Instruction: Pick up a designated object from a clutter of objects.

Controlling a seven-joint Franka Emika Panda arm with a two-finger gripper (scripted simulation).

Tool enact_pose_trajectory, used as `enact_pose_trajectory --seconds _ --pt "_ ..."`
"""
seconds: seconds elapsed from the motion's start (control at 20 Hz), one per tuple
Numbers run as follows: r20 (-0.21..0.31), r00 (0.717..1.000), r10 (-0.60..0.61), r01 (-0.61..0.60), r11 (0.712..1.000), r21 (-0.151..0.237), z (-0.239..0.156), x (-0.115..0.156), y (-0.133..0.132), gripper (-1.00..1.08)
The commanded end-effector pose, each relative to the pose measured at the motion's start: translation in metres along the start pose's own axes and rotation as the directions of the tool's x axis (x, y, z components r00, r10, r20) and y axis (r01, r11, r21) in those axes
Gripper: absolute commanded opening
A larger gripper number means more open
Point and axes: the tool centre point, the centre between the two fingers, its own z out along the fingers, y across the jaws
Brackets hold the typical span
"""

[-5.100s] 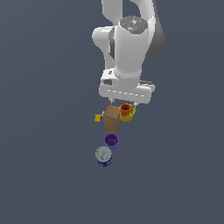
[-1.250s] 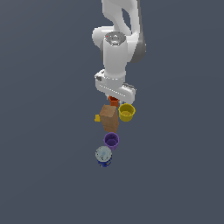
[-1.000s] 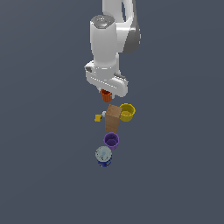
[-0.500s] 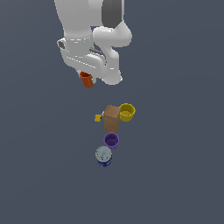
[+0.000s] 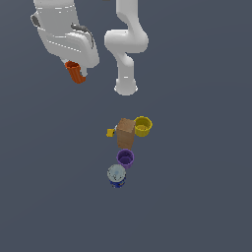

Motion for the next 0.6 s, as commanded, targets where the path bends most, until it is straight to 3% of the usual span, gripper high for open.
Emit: enact_pose_trajectory --seconds 0.0,0.55 --pt "0.000 1.000 -0.001 0.001 1.000 -0.001 -0.011 0.006 0.008 -1.00" --pt "-0.001 1.000 -0.002 0.002 1.000 -0.001 -0.026 0.015 0.017 -1.00"
